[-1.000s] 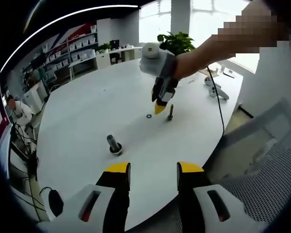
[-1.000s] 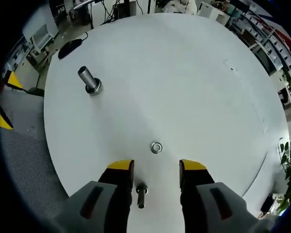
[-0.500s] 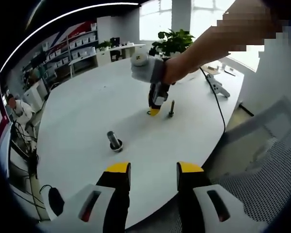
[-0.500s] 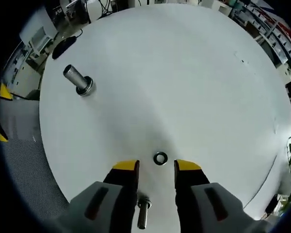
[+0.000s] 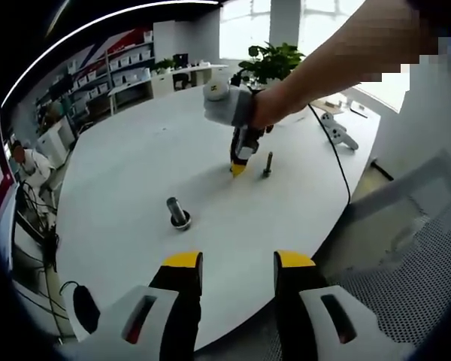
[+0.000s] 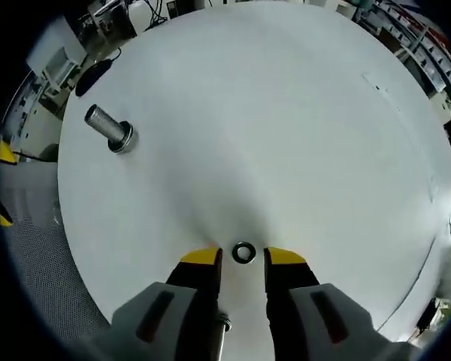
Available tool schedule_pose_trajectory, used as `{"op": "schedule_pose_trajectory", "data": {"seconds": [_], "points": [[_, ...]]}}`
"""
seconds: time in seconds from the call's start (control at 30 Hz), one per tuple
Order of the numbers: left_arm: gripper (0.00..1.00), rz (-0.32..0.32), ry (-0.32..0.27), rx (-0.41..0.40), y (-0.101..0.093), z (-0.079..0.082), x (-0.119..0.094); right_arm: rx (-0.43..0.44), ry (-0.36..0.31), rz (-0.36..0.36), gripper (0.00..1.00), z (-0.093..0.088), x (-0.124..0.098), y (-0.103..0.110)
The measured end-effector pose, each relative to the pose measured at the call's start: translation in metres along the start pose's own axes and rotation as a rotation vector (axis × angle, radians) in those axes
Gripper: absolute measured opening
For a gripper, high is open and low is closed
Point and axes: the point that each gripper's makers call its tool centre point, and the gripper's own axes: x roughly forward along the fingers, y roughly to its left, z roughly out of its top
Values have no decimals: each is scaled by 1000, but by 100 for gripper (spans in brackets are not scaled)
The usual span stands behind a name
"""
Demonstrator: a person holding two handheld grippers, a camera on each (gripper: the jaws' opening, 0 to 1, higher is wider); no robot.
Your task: Place the washer onto the threaded stud by aligning its center hole with the stud, sliding it down to the base, and recovering from edge contact or off-axis alignment until the washer reaches the visible bottom stop.
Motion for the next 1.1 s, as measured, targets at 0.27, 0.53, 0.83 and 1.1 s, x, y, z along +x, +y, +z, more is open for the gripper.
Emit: {"op": "schedule_pose_trajectory", "data": {"seconds": [0.27, 0.53, 0.83, 1.1], "points": [[36, -2, 5, 0, -1, -1, 1, -38, -26, 12, 17, -5, -3, 12], [36, -6, 14, 7, -2, -3, 2, 24, -6, 22, 16, -3, -3, 11], [36, -6, 19, 7, -2, -4, 2, -86, 102, 0, 15, -1, -2, 15], [36, -5, 21, 6, -1, -5, 2, -216, 70, -54, 14, 2, 0, 11]]}}
